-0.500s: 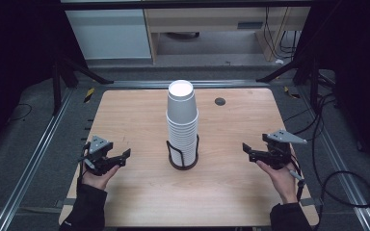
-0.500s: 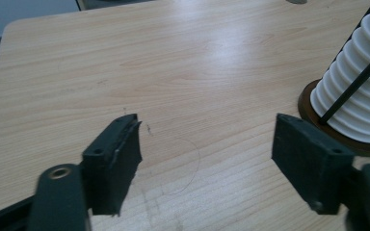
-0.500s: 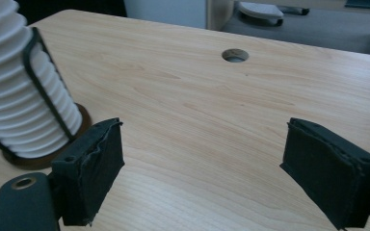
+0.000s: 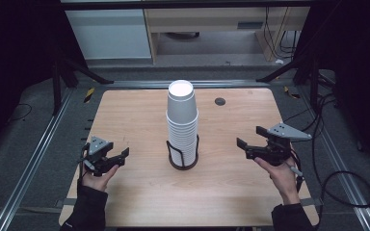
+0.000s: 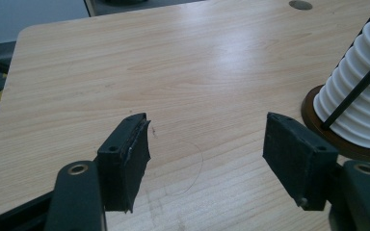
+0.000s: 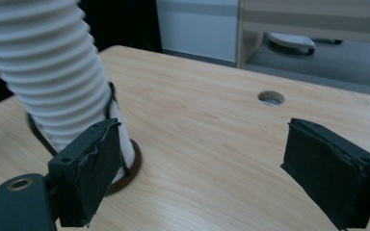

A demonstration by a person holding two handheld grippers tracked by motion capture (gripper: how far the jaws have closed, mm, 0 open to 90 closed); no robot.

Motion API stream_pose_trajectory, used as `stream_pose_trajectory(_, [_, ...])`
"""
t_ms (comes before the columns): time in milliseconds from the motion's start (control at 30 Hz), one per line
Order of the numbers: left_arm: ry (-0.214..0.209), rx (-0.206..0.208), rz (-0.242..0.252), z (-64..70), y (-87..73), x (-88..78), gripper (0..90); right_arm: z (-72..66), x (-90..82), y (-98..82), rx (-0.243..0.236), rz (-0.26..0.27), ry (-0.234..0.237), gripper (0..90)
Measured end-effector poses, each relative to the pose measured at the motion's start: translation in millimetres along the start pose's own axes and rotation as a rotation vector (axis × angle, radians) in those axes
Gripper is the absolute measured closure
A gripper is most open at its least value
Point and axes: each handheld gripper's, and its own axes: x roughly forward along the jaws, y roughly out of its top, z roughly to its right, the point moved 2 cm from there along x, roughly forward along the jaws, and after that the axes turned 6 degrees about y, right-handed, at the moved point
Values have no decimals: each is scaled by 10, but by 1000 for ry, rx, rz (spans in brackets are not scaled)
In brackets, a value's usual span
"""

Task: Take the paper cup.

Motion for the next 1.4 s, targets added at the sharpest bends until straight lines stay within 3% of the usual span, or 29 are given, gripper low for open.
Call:
stream_pose_trajectory(300, [-51,-21,-18,-5,2,3,240,-324,104,523,-62,65,124,115])
stream_pose_trajectory(400, [-59,-21,-21,7,1,8,226,-425,145,669,-90,74,143,114])
stream_pose_trajectory(667, [-68,-16,-25,25,1,17,212,-682,287,1004,-103,96,261,105])
stream_pose_trajectory(800, [-69,-11,-31,34,-5,32,208,-794,397,1128,-135,86,271,99])
stream_pose_trajectory(1000, [-67,-5,-42,52,-13,48,205,-897,576,1202,-139,73,298,93])
stream_pose_trajectory(1400, [-70,-5,-41,58,-19,61,203,-1016,915,1161,-150,34,300,85])
